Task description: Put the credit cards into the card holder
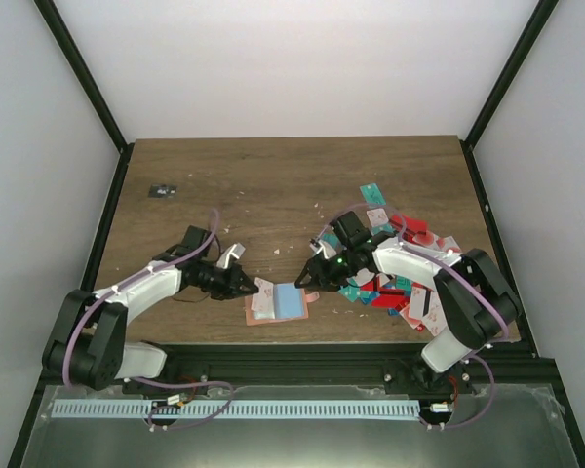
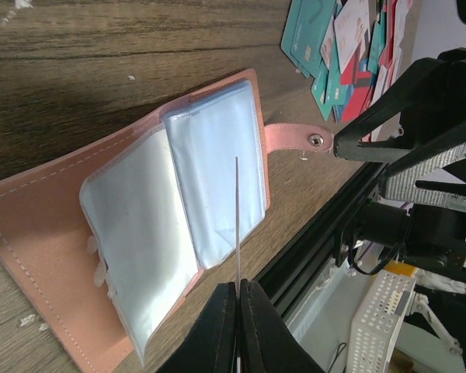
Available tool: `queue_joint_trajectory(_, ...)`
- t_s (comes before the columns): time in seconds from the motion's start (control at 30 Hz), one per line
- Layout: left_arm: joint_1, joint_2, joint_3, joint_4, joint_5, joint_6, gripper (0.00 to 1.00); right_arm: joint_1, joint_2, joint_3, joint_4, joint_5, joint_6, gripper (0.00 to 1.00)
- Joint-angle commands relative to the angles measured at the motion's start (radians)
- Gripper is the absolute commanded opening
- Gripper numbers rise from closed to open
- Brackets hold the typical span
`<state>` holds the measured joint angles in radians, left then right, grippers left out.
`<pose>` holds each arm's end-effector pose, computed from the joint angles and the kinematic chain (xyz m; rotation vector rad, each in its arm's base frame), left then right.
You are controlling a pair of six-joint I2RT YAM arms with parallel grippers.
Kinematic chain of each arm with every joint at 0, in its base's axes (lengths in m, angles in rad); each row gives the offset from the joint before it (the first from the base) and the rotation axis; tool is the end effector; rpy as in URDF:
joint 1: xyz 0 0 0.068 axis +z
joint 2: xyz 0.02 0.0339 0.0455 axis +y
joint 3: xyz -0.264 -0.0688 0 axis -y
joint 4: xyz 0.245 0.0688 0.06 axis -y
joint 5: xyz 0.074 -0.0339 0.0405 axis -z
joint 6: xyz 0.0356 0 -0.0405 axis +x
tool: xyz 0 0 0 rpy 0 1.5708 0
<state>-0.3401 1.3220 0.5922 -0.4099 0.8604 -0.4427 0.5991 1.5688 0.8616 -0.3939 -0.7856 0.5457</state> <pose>0.1967 -0.0982 0.1624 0.1348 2.7575 -1.3946 0.2250 0.1841 0.1755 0.3504 -2.7773 -1.3312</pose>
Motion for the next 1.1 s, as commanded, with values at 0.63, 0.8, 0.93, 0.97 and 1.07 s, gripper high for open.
queue_joint_trajectory(0.63,-0.085,0.051,-0.019,0.072,-0.091,-0.038,0.04,0.01,0.123,-0.093,0.023,0.026,-0.063,0.4)
queue_joint_trajectory(0.8,-0.09,0.07,-0.034,0.095,-0.078,-0.043,0.04,0.01,0.139,-0.101,0.026,0.028,-0.071,0.39)
queue_joint_trajectory(0.93,-0.098,0.088,-0.035,0.104,-0.08,-0.047,0.04,0.01,0.153,-0.101,0.023,0.028,-0.077,0.39)
queue_joint_trajectory(0.97,-0.101,0.088,-0.036,0.115,-0.078,-0.053,0.04,0.01,0.156,-0.102,0.023,0.028,-0.078,0.39)
queue_joint_trajectory(1.07,-0.112,0.095,-0.041,0.142,-0.073,-0.066,0.04,0.01,0.161,-0.104,0.023,0.026,-0.083,0.38)
